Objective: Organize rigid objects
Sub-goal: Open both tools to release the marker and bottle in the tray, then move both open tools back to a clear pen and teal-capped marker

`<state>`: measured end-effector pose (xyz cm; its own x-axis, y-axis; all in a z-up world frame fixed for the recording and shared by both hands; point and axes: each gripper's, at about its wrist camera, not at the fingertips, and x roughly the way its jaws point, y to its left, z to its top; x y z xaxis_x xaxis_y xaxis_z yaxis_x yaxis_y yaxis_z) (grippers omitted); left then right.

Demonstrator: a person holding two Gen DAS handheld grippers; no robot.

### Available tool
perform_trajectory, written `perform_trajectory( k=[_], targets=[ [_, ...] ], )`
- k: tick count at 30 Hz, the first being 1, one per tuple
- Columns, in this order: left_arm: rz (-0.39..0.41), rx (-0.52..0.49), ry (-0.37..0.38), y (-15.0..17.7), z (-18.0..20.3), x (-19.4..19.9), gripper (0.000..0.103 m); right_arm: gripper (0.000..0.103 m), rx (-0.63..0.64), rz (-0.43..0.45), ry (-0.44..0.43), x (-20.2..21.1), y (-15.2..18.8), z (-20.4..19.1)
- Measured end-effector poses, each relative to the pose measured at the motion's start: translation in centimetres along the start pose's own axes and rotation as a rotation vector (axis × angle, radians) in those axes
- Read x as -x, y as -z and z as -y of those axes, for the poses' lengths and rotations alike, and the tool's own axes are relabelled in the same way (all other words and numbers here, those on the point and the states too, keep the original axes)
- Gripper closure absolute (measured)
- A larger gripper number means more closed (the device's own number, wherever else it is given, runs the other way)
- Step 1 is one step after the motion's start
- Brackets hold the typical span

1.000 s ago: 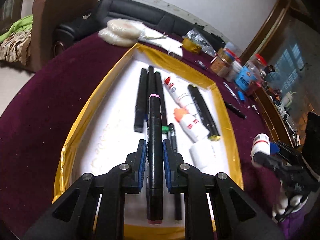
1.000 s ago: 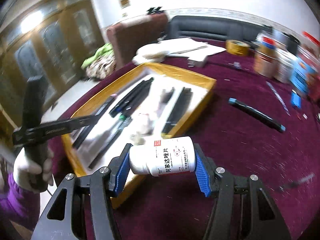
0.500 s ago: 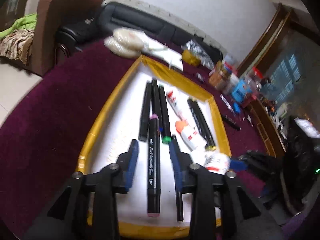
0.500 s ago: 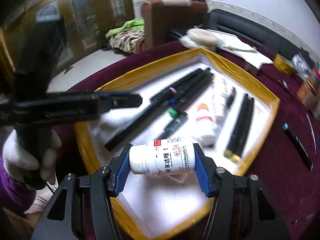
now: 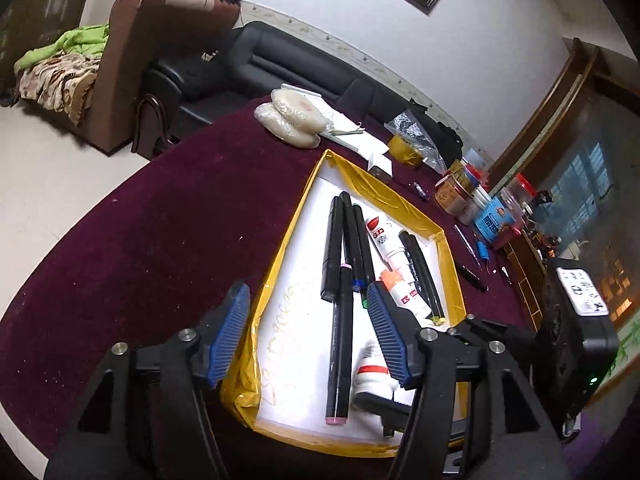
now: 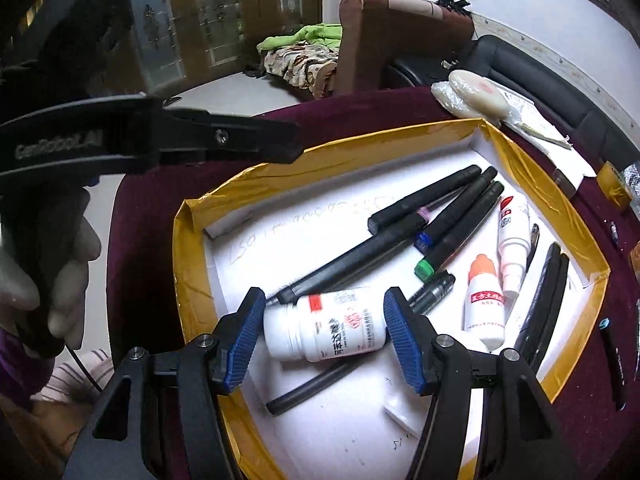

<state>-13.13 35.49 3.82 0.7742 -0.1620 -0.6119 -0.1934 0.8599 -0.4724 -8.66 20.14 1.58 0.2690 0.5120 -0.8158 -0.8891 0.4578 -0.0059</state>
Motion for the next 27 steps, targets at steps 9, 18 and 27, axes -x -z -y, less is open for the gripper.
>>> perform_trajectory(
  k=[9,18,27],
  targets=[
    [0.010,-0.089,-0.041,0.7,2.9,0.2,0.037,0.046,-0.156,0.120,0.048,4.6,1.5,3.0],
    [0.025,-0.325,-0.209,2.8,9.4,-0.5,0.033,0.045,-0.388,0.199,0.120,8.8,6.8,8.6],
    [-0.023,-0.472,-0.265,5.3,14.7,-2.0,0.033,0.045,-0.539,0.270,0.170,13.3,12.8,13.0]
  ],
)
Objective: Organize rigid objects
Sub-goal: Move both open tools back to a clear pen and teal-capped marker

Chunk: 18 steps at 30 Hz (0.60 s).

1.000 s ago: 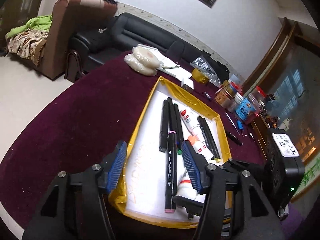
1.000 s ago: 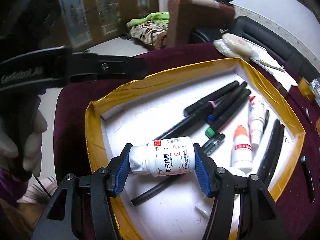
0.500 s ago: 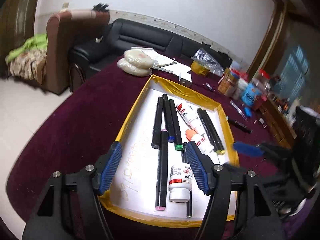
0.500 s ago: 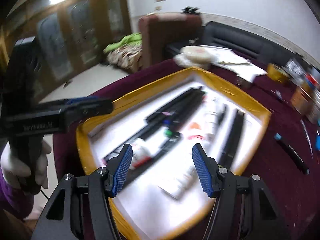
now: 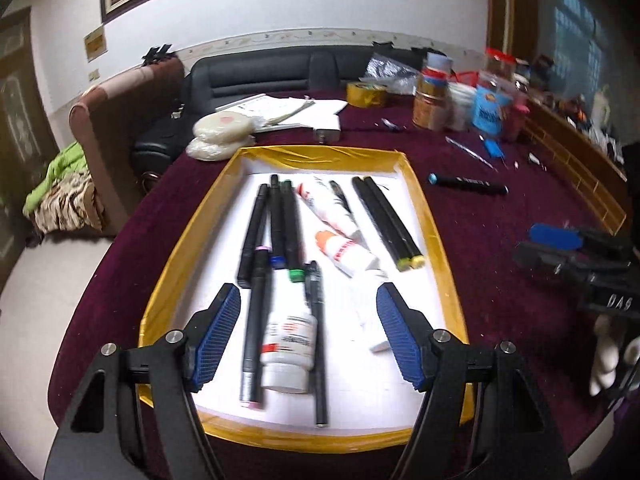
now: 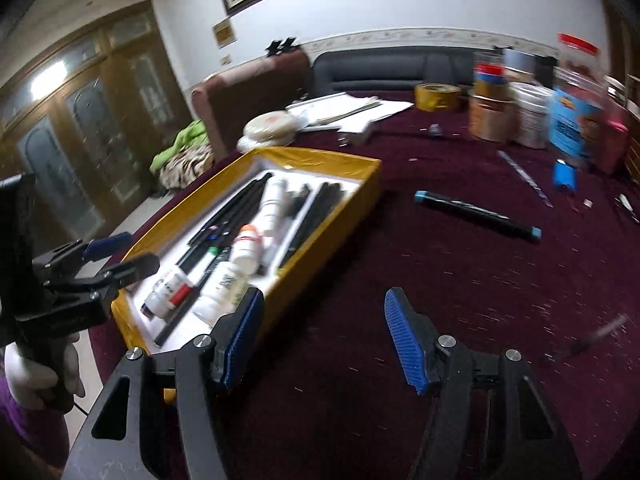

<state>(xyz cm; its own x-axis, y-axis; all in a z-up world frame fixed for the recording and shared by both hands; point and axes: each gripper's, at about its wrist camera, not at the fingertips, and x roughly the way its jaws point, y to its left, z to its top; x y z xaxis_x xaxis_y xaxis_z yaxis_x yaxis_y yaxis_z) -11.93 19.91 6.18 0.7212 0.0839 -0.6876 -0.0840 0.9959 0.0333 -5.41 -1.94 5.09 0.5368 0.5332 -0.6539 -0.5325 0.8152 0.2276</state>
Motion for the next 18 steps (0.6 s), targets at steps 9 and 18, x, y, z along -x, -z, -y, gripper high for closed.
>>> perform_trajectory(
  k=[9,18],
  targets=[
    [-0.013,-0.117,-0.033,-0.1,4.9,0.3,0.033,0.043,-0.102,0.047,0.030,3.3,2.0,5.2],
    [-0.022,-0.189,-0.056,-0.2,7.9,0.2,0.032,0.043,-0.179,0.077,0.070,5.6,3.3,9.4]
  ],
)
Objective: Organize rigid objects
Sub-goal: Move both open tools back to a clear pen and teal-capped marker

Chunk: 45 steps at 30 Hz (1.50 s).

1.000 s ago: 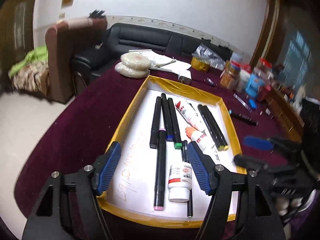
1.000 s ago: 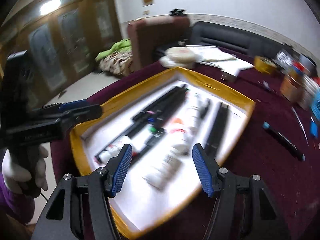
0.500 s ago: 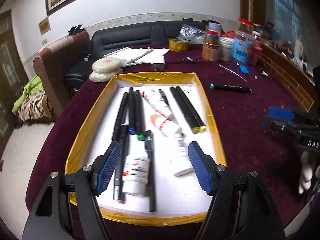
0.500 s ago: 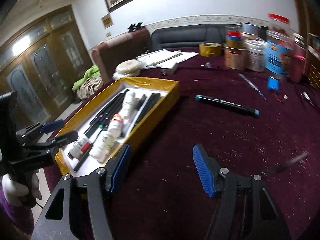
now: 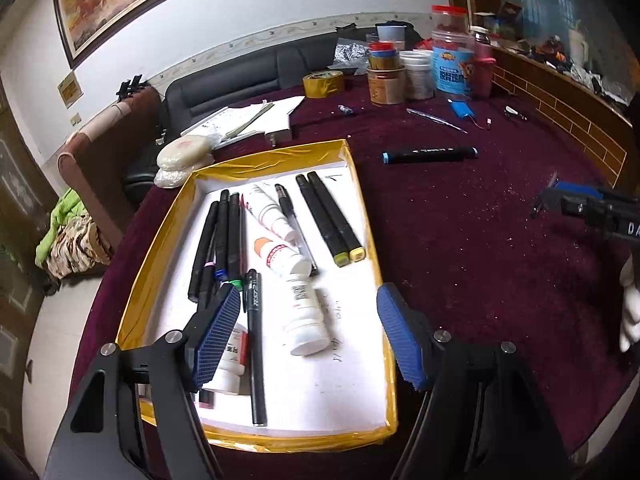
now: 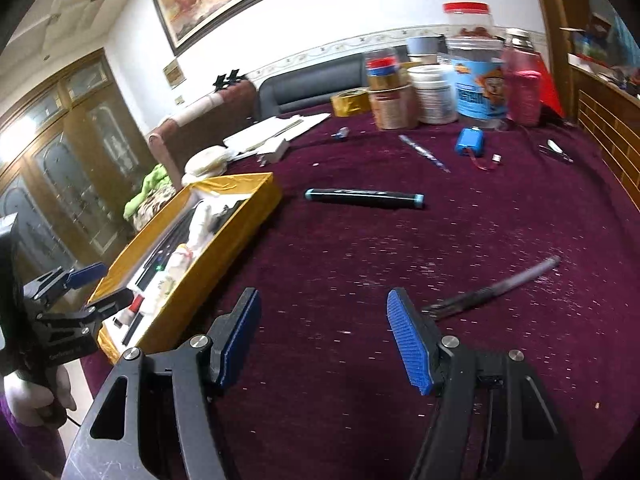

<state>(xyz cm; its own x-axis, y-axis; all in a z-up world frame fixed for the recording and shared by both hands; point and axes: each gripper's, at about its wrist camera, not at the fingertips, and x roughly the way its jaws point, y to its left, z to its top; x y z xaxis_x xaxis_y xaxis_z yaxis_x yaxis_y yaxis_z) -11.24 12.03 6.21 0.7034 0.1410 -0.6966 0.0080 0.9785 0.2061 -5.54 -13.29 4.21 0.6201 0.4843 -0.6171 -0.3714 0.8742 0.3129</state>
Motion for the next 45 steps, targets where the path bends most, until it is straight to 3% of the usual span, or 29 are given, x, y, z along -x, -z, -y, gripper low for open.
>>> perform_trajectory(
  k=[34,45],
  targets=[
    [-0.055,-0.109,-0.010,-0.6,4.9,-1.8,0.029,0.043,-0.299,0.019,0.088,1.8,0.4,11.5],
    [-0.070,-0.070,0.135,-0.9,5.4,-2.2,0.029,0.043,-0.406,0.025,0.193,1.6,-0.4,14.4]
  ],
)
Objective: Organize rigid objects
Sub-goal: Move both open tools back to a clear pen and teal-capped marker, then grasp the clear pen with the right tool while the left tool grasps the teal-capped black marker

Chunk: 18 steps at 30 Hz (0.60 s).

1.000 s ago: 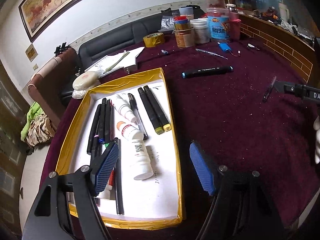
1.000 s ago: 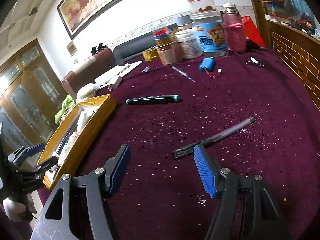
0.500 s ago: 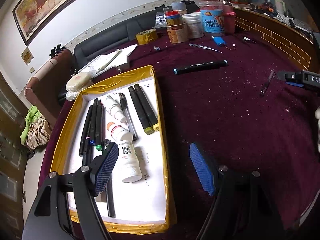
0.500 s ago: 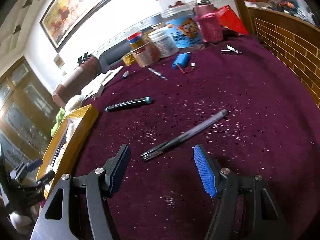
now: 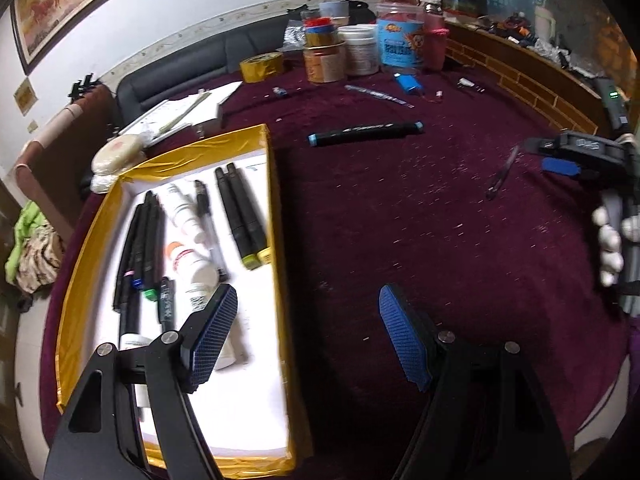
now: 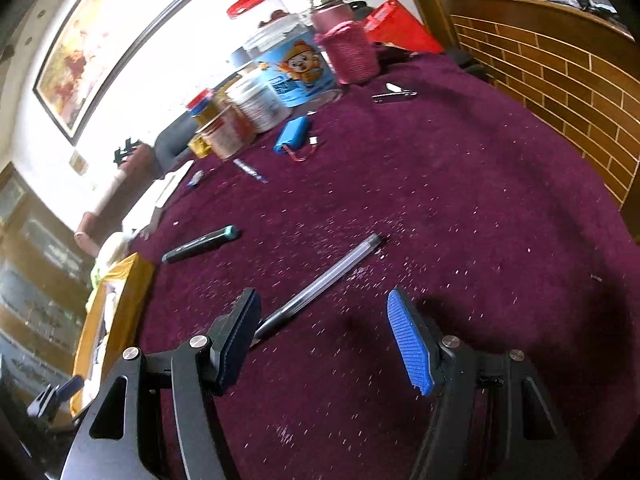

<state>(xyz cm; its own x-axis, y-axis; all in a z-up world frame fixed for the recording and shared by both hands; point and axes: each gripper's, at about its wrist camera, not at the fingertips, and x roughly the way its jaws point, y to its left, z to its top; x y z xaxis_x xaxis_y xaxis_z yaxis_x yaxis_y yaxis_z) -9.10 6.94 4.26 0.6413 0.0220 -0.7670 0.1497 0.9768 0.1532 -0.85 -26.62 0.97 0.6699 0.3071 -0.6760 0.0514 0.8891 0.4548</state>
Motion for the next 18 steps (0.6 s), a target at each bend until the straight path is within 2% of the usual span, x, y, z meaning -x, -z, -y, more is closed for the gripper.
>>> perform_trajectory(
  k=[5,8,12,15,17,18],
  targets=[
    [-0.006,0.020,0.116,-1.6,0.6,-0.5,0.030,0.043,0.028,-0.035,0.076,-2.6,-1.4,-1.5],
    [-0.007,0.007,0.196,-4.3,0.9,-1.7,0.030,0.041,0.075,-0.069,0.143,-4.4,-1.9,-3.1],
    [0.020,-0.096,0.144,-9.0,2.0,-4.5,0.030,0.042,0.131,-0.104,0.229,-6.0,-2.1,-5.1],
    [0.028,-0.171,0.146,-11.9,3.0,-7.4,0.030,0.048,0.131,-0.106,0.256,-6.4,-2.0,-5.7],
    [0.014,-0.218,0.136,-13.3,3.7,-9.8,0.030,0.069,0.151,-0.107,0.269,-6.4,-1.8,-6.0],
    [0.007,-0.241,0.131,-13.8,4.1,-10.8,0.030,0.073,0.162,-0.104,0.270,-6.3,-1.7,-5.9]
  ],
)
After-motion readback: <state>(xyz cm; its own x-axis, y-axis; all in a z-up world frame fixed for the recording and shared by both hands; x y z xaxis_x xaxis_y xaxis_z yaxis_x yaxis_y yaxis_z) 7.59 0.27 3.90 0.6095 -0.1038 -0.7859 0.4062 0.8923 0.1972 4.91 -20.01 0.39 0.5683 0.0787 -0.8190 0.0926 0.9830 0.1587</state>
